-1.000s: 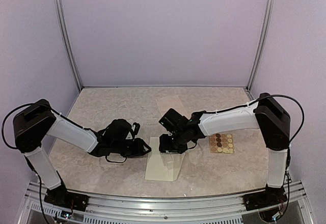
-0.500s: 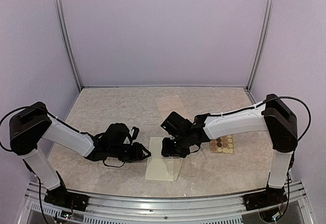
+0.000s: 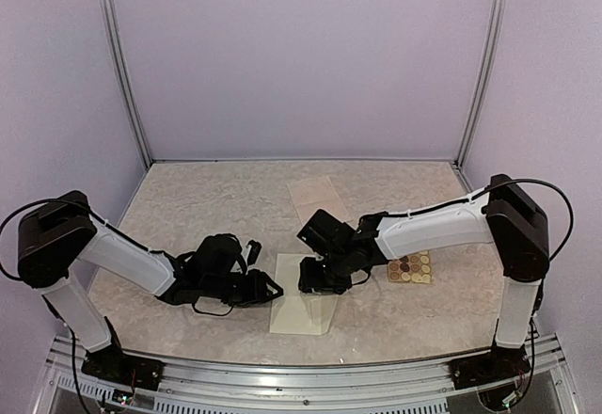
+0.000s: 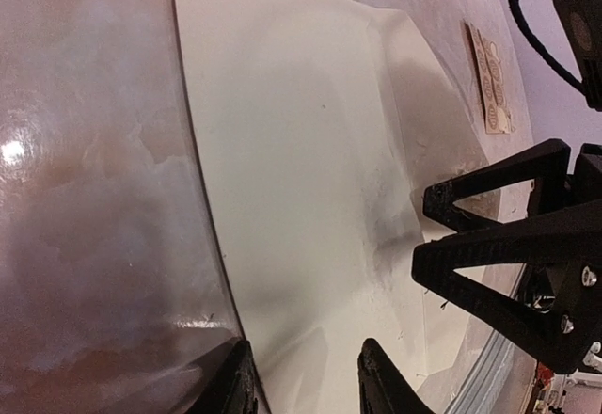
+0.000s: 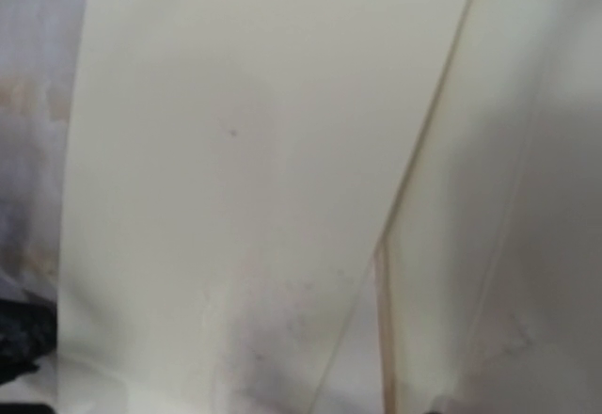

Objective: Place the letter into the envelope and seal it

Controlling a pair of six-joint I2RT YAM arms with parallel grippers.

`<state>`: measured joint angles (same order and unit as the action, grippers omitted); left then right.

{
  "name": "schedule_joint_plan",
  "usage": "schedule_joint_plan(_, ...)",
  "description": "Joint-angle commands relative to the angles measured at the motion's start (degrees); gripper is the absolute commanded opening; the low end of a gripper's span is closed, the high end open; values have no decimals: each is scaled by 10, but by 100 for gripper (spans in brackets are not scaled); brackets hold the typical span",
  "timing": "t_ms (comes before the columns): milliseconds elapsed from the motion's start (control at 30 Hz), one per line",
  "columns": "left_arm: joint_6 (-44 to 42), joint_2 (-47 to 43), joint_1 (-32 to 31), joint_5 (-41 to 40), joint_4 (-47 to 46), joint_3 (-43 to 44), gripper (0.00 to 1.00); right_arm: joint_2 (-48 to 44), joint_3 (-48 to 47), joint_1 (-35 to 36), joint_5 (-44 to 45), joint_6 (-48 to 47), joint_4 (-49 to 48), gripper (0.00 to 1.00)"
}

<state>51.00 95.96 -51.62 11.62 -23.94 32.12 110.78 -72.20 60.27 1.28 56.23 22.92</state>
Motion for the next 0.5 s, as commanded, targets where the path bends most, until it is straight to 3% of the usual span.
schedule_joint_plan(0, 6, 11, -7, 0, 7, -10, 35, 16, 7, 6, -7, 5, 1, 51)
schedule_joint_plan(467, 8, 14, -11, 3, 6, -10, 35, 32, -6, 11, -34, 2, -14, 50)
